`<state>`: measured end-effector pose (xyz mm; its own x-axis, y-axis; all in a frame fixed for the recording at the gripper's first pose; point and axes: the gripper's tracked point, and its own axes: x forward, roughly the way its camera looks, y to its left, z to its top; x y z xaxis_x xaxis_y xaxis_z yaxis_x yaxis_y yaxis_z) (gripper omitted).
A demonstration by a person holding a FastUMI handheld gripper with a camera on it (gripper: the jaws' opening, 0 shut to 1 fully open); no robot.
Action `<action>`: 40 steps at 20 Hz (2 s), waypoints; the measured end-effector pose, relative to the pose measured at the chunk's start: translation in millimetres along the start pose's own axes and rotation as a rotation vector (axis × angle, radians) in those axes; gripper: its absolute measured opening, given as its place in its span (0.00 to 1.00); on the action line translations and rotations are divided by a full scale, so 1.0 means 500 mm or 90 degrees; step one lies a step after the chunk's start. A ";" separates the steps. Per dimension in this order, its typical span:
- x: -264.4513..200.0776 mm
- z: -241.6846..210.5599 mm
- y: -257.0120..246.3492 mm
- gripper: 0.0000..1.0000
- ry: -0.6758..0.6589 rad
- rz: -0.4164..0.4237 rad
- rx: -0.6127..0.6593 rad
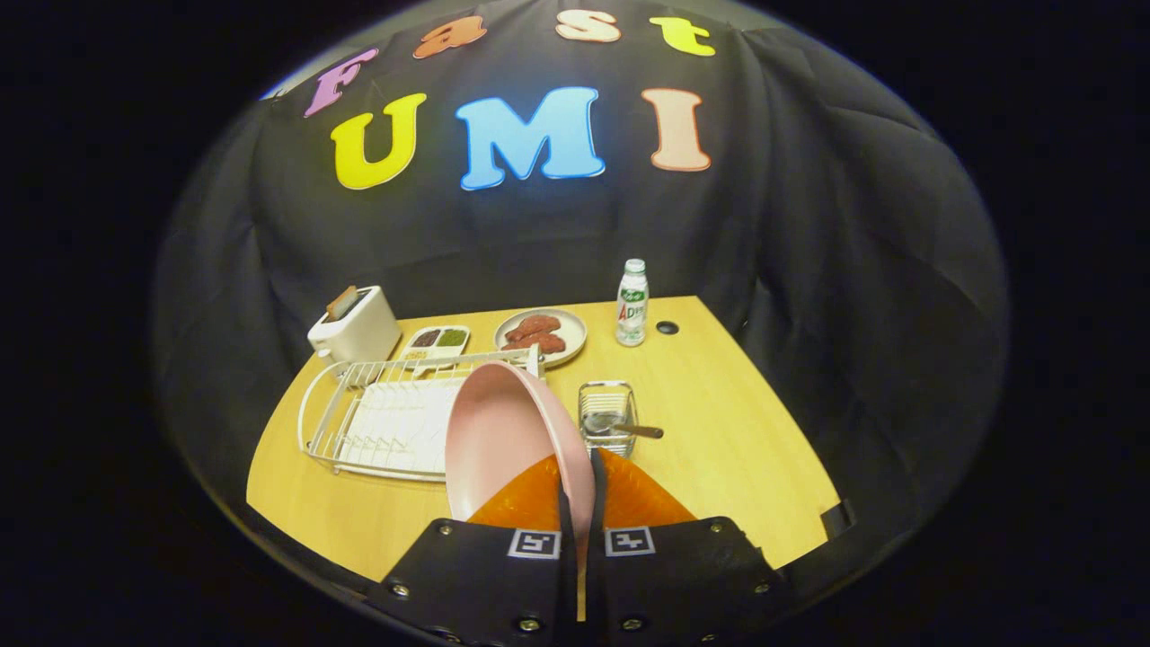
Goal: Take the plate from the dish rack, then take the spoon from the basket and place it into the plate.
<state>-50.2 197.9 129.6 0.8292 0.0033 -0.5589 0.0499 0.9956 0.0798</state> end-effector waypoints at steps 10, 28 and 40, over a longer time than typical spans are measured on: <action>0.091 -0.179 0.074 0.04 0.134 0.180 0.097; 0.224 -0.332 0.080 0.04 0.247 0.296 0.181; 0.210 -0.259 -0.001 0.27 0.139 0.202 0.061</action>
<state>-35.2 209.8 -35.9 0.6738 0.3402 -0.6560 -0.1298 0.9284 0.3482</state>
